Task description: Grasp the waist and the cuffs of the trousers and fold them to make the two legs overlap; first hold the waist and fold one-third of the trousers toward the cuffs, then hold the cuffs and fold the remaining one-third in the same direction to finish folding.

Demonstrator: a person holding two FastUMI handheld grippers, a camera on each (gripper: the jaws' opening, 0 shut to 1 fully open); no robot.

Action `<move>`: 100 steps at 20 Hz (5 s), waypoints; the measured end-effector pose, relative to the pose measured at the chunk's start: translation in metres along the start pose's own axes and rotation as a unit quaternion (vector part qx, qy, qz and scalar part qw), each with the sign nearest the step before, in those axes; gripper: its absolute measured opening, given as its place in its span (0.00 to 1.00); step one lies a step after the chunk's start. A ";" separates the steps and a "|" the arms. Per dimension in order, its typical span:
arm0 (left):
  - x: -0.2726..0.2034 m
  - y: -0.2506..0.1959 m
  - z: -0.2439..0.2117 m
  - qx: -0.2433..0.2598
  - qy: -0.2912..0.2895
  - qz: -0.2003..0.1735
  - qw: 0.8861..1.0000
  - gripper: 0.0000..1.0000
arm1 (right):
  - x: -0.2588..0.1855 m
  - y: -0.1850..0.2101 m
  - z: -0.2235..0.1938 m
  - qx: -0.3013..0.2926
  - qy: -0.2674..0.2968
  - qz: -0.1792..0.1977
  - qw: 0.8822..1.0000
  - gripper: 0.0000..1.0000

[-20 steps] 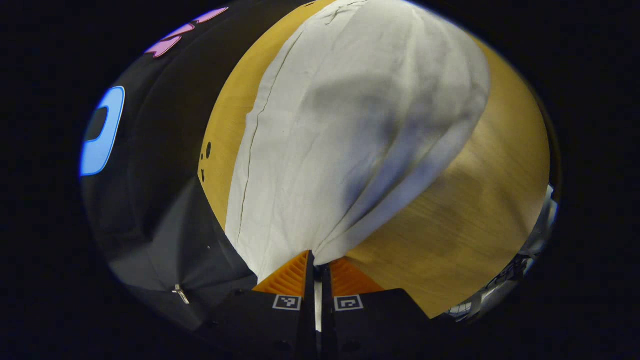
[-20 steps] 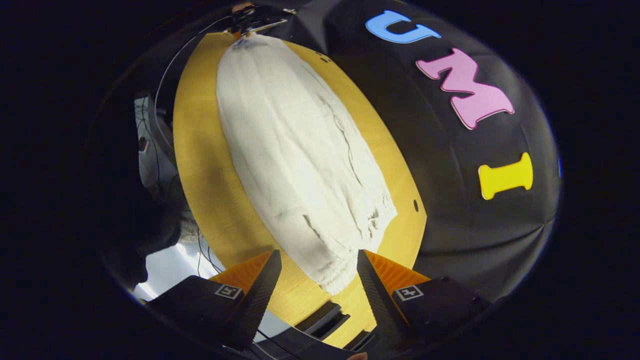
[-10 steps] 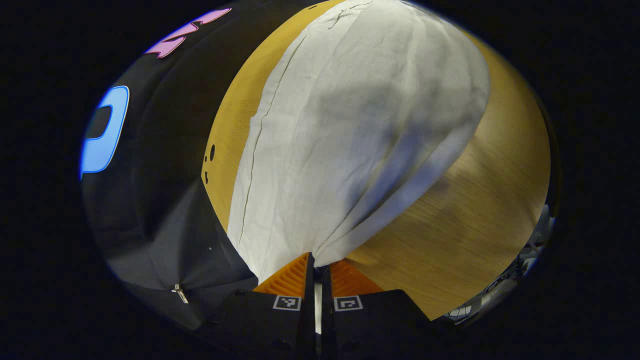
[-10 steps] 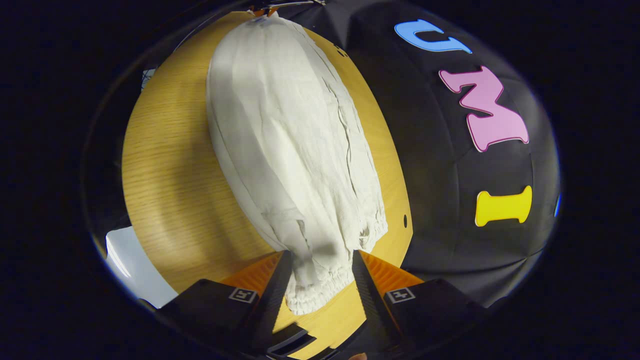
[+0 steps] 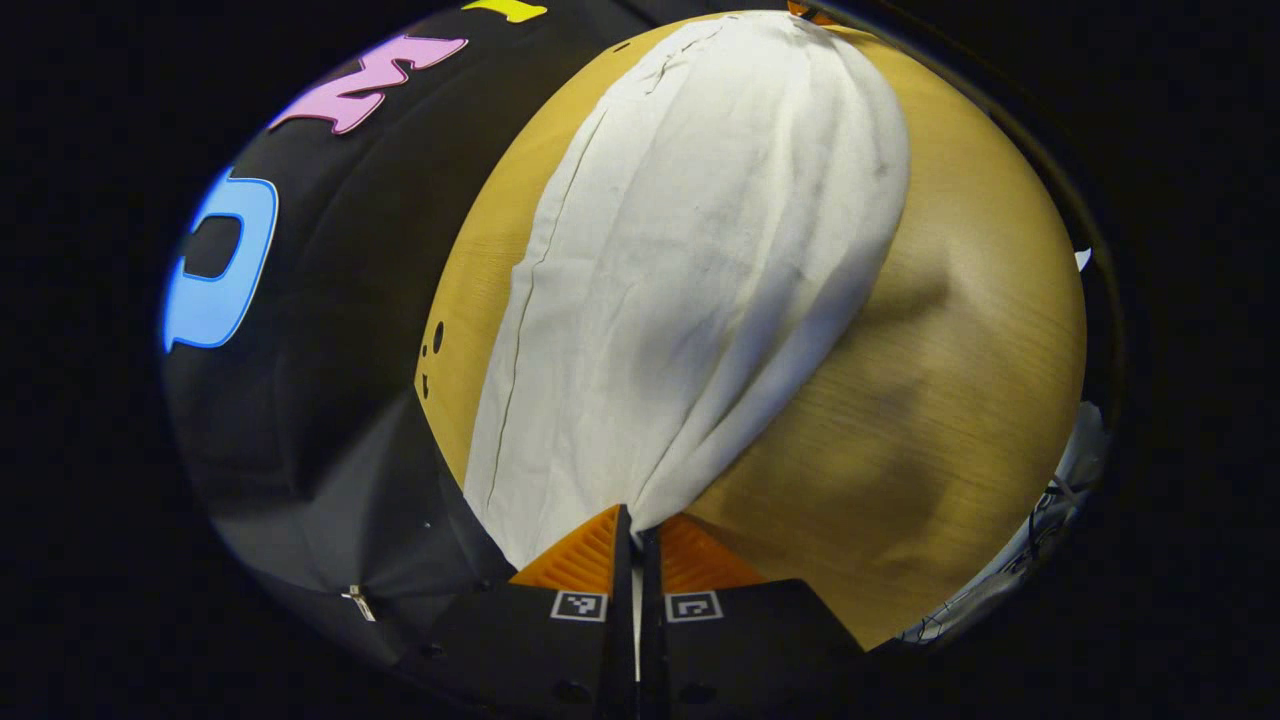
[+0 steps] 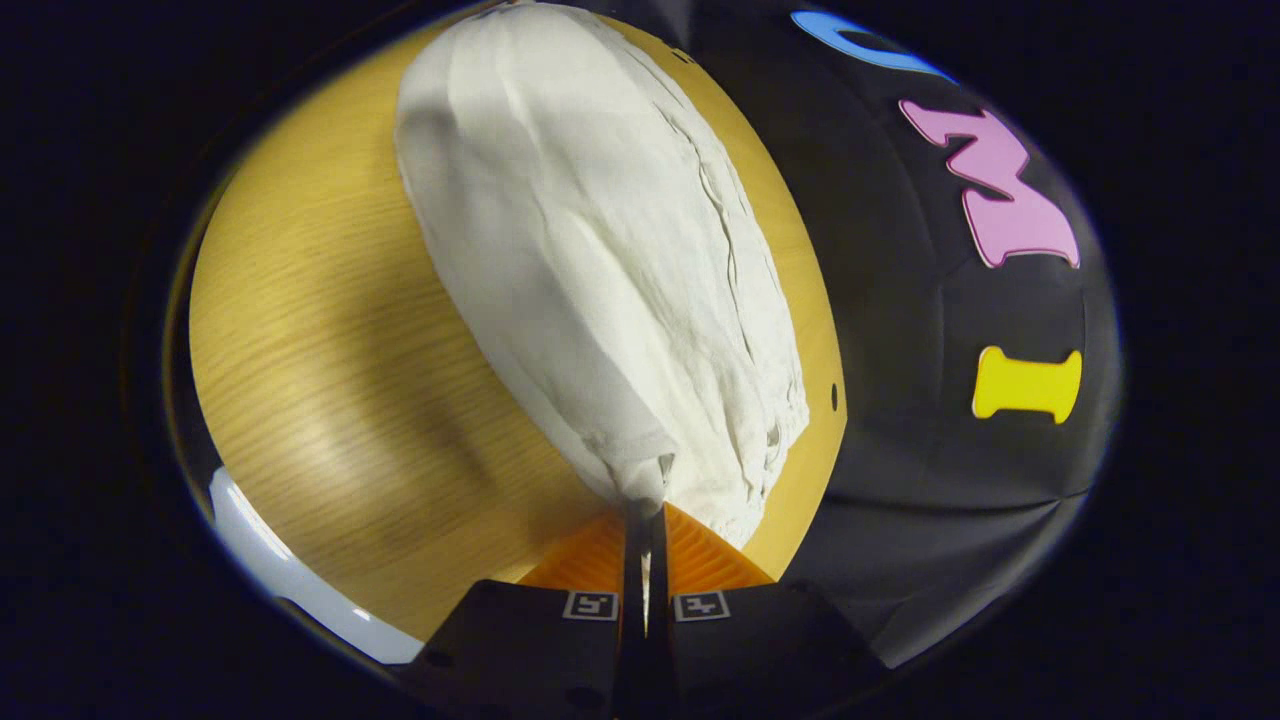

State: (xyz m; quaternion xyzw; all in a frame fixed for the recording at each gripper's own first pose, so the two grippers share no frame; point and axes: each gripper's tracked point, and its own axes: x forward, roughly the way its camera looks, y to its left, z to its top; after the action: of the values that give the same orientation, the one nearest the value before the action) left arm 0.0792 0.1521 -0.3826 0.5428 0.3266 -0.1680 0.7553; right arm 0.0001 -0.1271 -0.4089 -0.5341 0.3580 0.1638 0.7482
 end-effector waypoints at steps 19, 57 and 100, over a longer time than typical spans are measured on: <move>-0.016 0.103 0.034 -0.248 -0.038 -0.011 0.968 0.05 | -0.052 -0.128 0.063 0.237 -0.039 -0.128 0.962 0.06; 0.083 0.167 -0.057 -0.148 0.079 -0.127 0.978 0.99 | 0.117 -0.120 0.062 0.251 0.121 -0.027 0.960 0.35; 0.004 0.064 0.029 -0.768 -0.051 -0.102 0.630 0.96 | 0.075 -0.083 0.004 0.895 0.028 -0.012 0.444 0.67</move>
State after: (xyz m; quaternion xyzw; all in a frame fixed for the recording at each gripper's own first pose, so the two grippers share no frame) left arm 0.1301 0.1478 -0.3342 -0.2801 0.3515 0.0398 0.8924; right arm 0.1050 -0.1651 -0.4049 0.4239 0.3202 -0.2716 0.8025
